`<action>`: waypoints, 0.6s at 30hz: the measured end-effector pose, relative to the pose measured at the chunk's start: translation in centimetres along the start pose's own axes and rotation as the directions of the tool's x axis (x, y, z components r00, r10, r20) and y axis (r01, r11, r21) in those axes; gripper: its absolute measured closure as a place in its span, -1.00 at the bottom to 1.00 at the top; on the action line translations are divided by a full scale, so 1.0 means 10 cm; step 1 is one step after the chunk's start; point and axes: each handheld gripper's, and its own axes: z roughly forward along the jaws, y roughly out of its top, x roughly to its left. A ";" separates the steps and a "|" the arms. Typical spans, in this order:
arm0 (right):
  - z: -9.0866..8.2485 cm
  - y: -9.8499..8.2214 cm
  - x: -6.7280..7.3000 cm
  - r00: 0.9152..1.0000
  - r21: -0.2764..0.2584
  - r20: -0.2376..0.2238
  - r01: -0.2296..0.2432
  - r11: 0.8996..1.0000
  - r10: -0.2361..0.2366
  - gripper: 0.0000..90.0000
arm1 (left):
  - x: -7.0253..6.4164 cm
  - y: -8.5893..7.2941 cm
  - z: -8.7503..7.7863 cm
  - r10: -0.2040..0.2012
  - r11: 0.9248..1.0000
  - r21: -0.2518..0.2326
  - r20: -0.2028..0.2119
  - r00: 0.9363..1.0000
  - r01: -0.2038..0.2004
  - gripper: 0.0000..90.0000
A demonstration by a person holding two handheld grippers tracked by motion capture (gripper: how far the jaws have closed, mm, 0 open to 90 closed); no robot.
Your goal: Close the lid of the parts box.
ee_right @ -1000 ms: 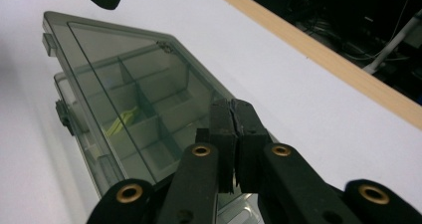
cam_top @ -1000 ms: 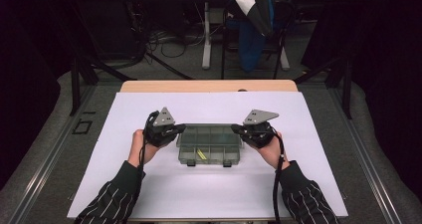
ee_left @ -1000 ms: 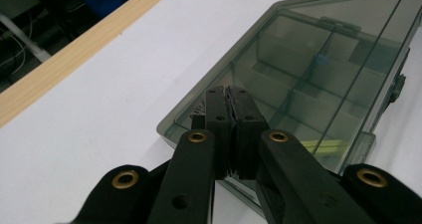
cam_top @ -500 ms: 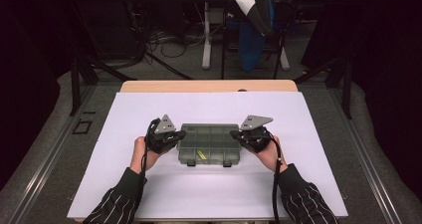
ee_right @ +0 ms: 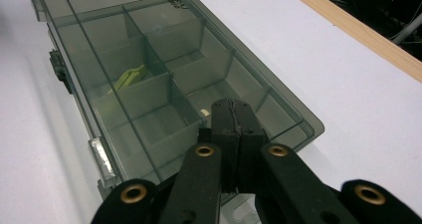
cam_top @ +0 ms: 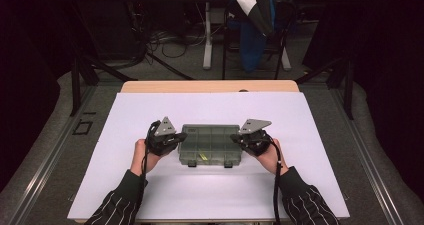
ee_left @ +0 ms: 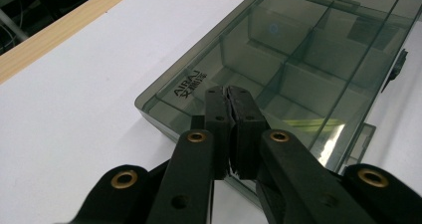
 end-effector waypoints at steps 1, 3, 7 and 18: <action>0.00 0.00 0.00 1.000 0.002 -0.001 -0.001 1.000 0.001 1.00 | -0.01 0.00 0.00 0.002 1.000 0.000 0.002 1.000 -0.002 0.94; 0.00 0.00 0.01 1.000 0.003 0.001 0.002 1.000 -0.002 1.00 | -0.01 0.01 -0.01 0.003 1.000 -0.005 0.001 1.000 -0.003 0.94; 0.02 -0.01 0.02 1.000 0.004 0.000 0.005 1.000 -0.005 1.00 | -0.01 0.00 -0.01 0.000 1.000 -0.005 0.008 1.000 0.000 0.94; 0.04 -0.03 0.01 1.000 0.025 -0.010 0.001 1.000 -0.001 1.00 | -0.02 -0.04 0.04 -0.008 1.000 0.013 0.009 1.000 0.008 0.95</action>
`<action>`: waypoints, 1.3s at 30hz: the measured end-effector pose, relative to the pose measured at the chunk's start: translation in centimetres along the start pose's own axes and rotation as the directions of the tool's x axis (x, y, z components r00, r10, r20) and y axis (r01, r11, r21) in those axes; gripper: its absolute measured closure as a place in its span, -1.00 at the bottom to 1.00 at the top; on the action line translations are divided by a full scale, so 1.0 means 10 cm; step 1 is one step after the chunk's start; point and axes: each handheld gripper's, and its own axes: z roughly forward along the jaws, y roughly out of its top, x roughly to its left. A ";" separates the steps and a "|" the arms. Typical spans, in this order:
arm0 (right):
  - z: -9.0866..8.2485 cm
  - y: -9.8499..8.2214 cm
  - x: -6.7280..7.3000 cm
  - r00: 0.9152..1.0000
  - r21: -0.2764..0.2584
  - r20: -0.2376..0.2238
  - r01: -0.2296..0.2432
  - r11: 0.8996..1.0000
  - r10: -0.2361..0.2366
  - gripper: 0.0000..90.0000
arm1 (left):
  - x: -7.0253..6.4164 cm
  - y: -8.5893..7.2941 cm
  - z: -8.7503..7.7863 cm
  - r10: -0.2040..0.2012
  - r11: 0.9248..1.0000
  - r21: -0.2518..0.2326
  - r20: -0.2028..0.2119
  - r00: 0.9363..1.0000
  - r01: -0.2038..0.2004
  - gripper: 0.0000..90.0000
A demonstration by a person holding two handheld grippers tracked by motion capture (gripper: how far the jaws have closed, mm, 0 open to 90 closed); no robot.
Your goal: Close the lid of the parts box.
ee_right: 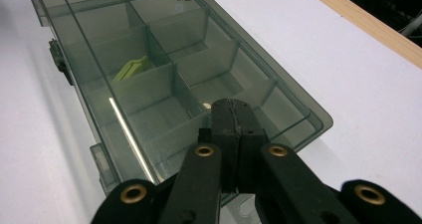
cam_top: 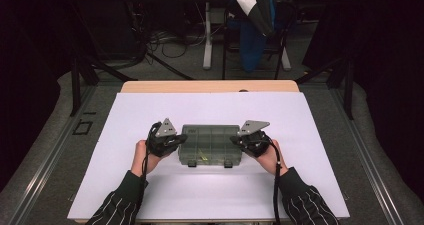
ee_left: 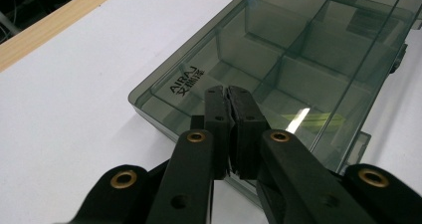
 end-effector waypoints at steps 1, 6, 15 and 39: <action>0.00 0.00 0.00 1.000 0.003 -0.003 0.000 1.000 0.000 1.00 | 0.00 0.00 0.00 0.001 1.000 0.000 0.002 1.000 -0.001 0.95; 0.02 0.00 0.00 1.000 0.015 -0.010 0.001 1.000 -0.001 1.00 | 0.00 -0.01 0.02 0.003 1.000 0.007 0.004 1.000 -0.003 0.96; 0.06 -0.03 -0.02 1.000 0.035 -0.024 -0.003 0.999 0.004 1.00 | -0.01 -0.04 0.05 0.006 1.000 0.028 0.009 1.000 -0.006 0.96; 0.07 -0.06 -0.07 0.997 0.035 -0.060 -0.041 0.999 0.043 1.00 | 0.01 -0.08 0.10 -0.019 0.999 0.031 0.042 0.999 0.017 1.00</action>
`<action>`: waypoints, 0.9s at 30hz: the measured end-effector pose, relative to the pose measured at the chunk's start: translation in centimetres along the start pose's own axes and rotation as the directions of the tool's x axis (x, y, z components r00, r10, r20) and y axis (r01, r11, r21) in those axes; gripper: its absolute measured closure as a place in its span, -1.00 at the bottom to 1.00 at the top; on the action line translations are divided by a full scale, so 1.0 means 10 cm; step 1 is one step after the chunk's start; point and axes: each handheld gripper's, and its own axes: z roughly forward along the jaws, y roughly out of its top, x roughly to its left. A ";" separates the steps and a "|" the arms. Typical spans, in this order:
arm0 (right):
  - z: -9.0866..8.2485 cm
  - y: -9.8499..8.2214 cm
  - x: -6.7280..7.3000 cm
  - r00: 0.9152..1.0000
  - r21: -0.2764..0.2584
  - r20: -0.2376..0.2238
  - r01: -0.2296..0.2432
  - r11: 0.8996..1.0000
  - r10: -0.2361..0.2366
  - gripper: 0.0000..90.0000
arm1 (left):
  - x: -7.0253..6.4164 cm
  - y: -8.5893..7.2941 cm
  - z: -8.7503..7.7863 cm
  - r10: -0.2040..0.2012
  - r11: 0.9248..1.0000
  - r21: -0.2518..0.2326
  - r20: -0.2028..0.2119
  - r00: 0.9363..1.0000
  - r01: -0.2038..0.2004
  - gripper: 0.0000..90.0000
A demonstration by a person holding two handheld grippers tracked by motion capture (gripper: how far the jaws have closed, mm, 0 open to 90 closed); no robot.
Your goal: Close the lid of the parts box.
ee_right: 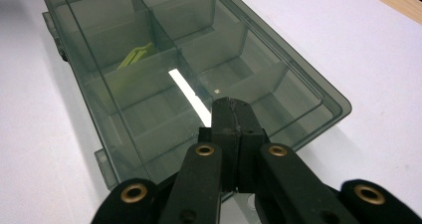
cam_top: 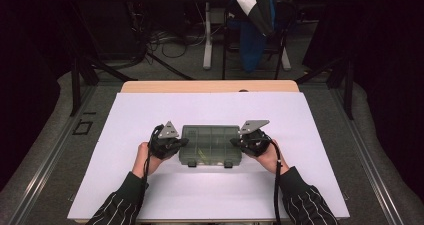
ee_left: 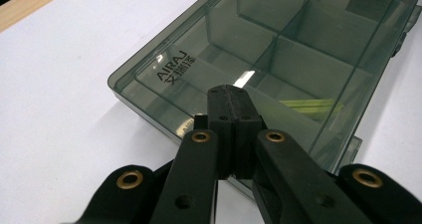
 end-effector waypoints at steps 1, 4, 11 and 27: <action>0.00 0.00 0.00 1.000 0.000 -0.001 0.000 1.000 0.000 1.00 | 0.00 0.00 0.00 0.000 1.000 0.000 0.000 1.000 0.000 1.00; 0.00 -0.01 -0.02 1.000 -0.006 -0.013 -0.010 1.000 0.010 1.00 | 0.00 0.00 0.00 0.001 1.000 0.002 -0.002 1.000 -0.001 1.00; 0.02 -0.01 -0.03 1.000 -0.013 -0.018 -0.017 1.000 0.017 1.00 | 0.00 0.01 0.00 0.002 1.000 0.007 -0.002 1.000 -0.002 1.00; 0.05 -0.02 0.01 1.000 -0.004 0.005 -0.008 1.000 0.008 1.00 | -0.02 0.00 0.03 -0.006 1.000 0.015 -0.010 1.000 0.006 1.00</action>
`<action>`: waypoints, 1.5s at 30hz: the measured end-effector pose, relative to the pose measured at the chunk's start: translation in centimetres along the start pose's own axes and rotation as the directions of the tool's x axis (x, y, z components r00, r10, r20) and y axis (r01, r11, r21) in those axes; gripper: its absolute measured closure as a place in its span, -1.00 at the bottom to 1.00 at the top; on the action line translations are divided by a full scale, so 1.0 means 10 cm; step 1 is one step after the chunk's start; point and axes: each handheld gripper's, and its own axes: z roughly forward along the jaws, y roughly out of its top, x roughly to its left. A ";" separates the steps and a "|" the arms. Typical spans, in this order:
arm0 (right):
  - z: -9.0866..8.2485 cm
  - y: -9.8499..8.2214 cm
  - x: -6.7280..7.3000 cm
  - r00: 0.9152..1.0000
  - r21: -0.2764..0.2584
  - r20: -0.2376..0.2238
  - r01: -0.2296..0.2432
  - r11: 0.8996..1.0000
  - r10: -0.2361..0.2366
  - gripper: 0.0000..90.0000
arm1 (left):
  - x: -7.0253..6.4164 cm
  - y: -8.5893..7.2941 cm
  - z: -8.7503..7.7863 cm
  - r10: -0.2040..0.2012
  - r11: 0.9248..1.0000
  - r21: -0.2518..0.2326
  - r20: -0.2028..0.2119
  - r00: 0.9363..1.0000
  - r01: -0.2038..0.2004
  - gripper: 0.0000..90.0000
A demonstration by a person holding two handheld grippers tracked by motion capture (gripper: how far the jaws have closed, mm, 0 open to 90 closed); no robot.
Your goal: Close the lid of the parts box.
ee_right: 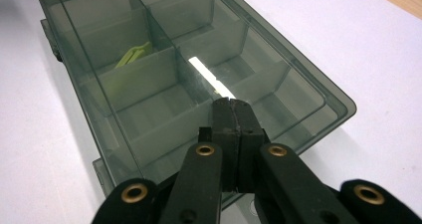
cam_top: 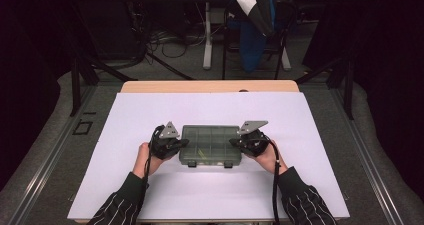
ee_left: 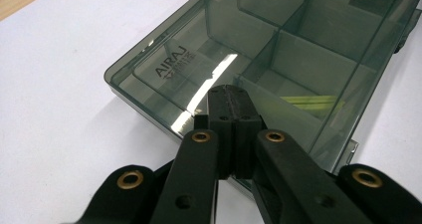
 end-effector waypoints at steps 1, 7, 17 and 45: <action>0.00 0.00 0.00 1.000 -0.002 0.002 0.000 1.000 0.000 1.00 | -0.01 0.00 0.00 0.003 1.000 0.000 -0.011 1.000 -0.003 0.99; 0.00 0.02 0.02 0.999 -0.002 0.043 0.007 1.000 -0.007 0.72 | -0.01 0.02 0.00 -0.006 1.000 -0.008 -0.023 1.000 0.006 0.49; -0.12 -0.02 -0.02 0.999 -0.007 0.022 -0.048 0.999 0.049 -0.32 | 0.03 -0.02 -0.15 -0.058 0.998 -0.032 -0.051 0.997 0.056 -0.37; -0.45 -0.36 0.15 0.997 -0.031 0.045 -0.068 0.997 0.070 -1.00 | -0.24 -0.36 -0.51 -0.047 0.998 -0.053 -0.141 0.989 0.040 -1.00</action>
